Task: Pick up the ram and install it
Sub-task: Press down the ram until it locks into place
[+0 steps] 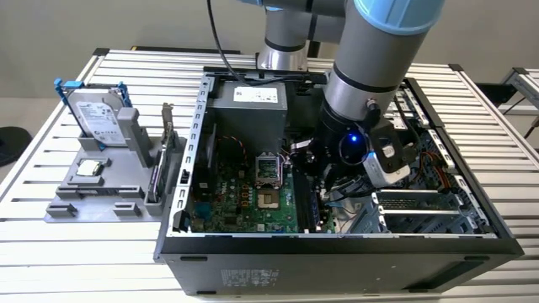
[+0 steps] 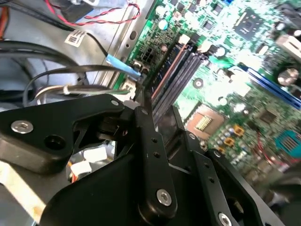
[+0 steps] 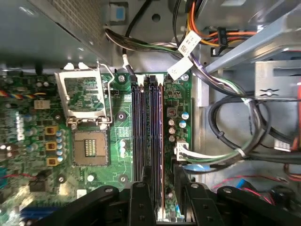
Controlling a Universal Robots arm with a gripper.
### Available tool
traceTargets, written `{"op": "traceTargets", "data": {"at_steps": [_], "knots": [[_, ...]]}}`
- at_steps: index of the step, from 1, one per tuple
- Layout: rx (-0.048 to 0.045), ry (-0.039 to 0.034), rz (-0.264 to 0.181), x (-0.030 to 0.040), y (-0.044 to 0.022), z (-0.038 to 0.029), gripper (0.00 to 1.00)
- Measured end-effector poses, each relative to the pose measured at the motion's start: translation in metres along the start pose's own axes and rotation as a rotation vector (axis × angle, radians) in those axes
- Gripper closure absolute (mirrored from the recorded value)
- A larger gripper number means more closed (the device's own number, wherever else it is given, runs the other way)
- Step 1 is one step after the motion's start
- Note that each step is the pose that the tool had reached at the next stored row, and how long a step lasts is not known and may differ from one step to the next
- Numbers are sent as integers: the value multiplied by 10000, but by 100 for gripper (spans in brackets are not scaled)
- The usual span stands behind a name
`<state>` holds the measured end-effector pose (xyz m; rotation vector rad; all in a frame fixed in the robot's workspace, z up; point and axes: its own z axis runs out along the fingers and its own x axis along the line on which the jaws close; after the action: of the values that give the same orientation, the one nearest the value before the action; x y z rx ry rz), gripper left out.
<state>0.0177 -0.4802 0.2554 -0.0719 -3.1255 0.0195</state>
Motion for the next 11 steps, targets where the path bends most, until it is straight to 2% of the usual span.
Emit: {"op": "traceTargets", "data": {"at_steps": [1, 4, 5, 11], "knots": [[0, 0, -1, 0, 0, -37, 0], [-2, -1, -9, 0, 0, -47, 0], [-2, 0, -12, 0, 0, -47, 100], [0, 0, -33, 0, -1, -48, 100]]}}
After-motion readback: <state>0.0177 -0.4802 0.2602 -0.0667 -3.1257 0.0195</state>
